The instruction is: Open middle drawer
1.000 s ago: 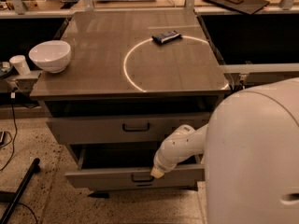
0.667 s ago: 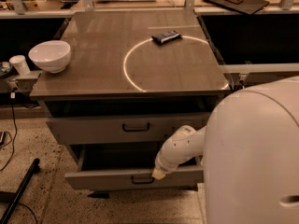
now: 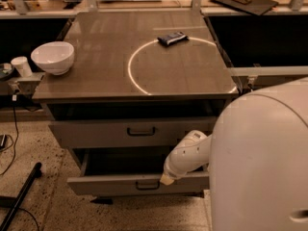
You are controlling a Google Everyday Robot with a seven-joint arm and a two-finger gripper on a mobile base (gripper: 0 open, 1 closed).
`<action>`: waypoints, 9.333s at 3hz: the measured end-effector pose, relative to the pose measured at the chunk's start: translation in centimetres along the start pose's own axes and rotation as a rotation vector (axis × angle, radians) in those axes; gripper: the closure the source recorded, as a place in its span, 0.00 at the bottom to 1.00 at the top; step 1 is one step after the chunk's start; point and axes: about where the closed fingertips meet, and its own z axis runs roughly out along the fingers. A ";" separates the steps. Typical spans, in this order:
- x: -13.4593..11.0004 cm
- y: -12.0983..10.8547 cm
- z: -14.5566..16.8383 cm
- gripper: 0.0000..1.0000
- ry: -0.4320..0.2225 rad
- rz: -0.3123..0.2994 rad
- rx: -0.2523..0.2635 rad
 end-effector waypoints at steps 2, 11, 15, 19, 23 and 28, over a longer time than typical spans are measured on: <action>0.0 0.0 0.0 0.50 0.000 0.000 0.000; -2.1 -1.1 -3.6 1.00 -0.046 -0.016 0.042; -3.4 -1.5 1.4 1.00 -0.029 -0.062 0.043; 4.5 -0.3 1.4 1.00 0.091 0.029 0.012; 3.3 6.3 -6.9 1.00 -0.105 -0.015 -0.143; 3.7 6.4 -7.2 0.00 -0.109 -0.080 -0.145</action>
Offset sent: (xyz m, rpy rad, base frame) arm 0.0000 0.0000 0.0000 0.0000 0.0000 0.0000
